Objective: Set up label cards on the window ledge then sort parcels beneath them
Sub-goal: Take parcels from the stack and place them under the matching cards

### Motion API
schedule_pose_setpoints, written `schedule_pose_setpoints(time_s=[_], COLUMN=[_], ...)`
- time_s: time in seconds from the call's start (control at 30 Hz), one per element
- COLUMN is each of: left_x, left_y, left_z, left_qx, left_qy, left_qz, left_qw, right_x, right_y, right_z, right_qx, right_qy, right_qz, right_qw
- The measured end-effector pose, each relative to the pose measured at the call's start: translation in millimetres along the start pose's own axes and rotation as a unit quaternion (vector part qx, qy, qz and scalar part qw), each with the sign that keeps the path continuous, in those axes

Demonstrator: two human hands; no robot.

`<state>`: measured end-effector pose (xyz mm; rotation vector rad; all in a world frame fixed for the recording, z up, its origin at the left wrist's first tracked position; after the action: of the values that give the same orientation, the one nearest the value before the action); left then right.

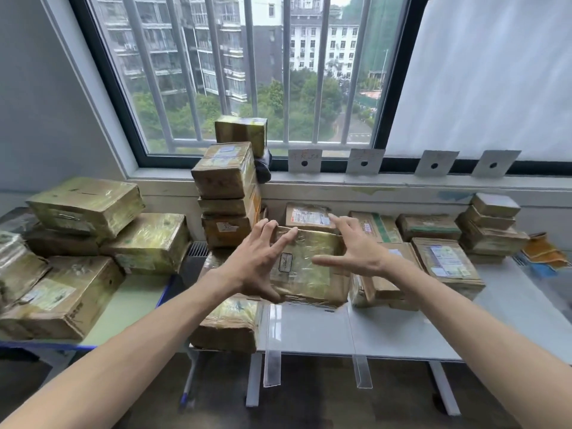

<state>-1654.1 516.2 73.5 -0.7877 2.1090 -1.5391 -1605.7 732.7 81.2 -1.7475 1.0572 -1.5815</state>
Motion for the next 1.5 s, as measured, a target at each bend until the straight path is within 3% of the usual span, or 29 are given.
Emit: schedule_pose_setpoints(time_s=[0.13, 0.4, 0.93, 1.27, 1.5], left_x=[-2.0, -39.0, -171.5, -269.3, -323.7], left_y=[-4.6, -14.5, -10.1, 26.0, 57.8], left_z=[-17.2, -63.6, -150.7, -222.0, -287.3], left_qx=[0.022, 0.033, 0.03, 0.017, 0.022], left_qy=[-0.027, 0.009, 0.099, 0.19, 0.21], left_qz=[0.031, 0.02, 0.034, 0.063, 0.094], left_qw=[0.999, 0.999, 0.994, 0.98, 0.973], right_x=[6.9, -8.7, -111.7, -192.7, -258.4], right_y=[3.9, -48.0, -149.9, -215.1, -259.9], right_z=[12.0, 28.1, 78.0, 119.4, 111.8], right_qx=[0.051, 0.039, 0.019, 0.014, 0.03], right_qy=[-0.063, -0.059, 0.033, 0.124, 0.155], right_qz=[0.127, 0.261, 0.284, 0.308, 0.327], right_qw=[0.989, 0.963, 0.958, 0.943, 0.932])
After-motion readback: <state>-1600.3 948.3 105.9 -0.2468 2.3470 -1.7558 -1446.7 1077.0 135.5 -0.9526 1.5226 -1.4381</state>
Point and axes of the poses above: each hand's wrist, its own z-axis away from the middle knuckle, its own y-axis out of the palm, x = y × z, the point moved 4 cm from there along -z, towards the middle knuckle, and after that the axes turned 15 degrees about -x, right-handed, at the moved point
